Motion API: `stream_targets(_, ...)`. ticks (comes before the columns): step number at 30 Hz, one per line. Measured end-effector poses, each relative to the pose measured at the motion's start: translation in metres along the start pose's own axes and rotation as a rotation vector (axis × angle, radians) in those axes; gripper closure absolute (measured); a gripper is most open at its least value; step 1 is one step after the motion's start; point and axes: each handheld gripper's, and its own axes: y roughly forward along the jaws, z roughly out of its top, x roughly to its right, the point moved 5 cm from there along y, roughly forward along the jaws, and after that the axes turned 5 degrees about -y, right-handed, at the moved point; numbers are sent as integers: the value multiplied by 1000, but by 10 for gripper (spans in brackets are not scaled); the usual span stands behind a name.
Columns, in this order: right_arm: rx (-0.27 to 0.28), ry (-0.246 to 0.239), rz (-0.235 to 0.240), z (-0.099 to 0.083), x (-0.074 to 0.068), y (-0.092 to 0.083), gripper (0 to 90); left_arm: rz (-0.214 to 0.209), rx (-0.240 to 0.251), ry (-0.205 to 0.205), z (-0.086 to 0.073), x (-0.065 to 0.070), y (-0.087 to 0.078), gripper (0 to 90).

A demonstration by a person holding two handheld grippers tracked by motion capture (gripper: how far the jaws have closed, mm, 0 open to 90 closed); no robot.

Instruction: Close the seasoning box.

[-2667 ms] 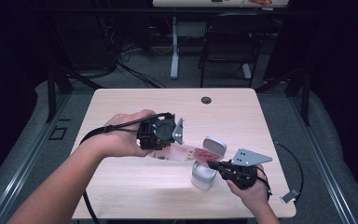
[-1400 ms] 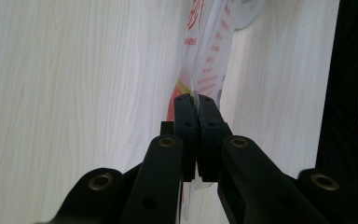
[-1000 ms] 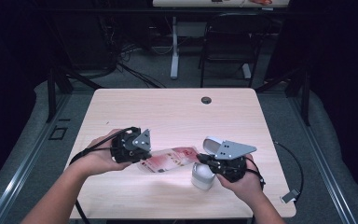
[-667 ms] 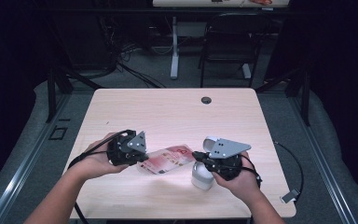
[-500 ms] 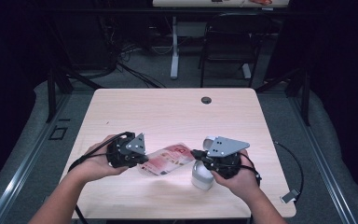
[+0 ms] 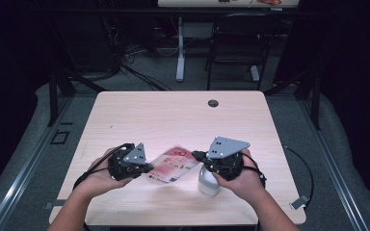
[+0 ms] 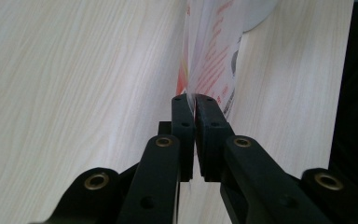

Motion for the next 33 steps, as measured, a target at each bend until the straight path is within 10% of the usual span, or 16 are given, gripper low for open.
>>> stream_targets(33, -62, -108, -25, 32, -5, 32, 900, 57, 99, -192, -26, -7, 33, 866)
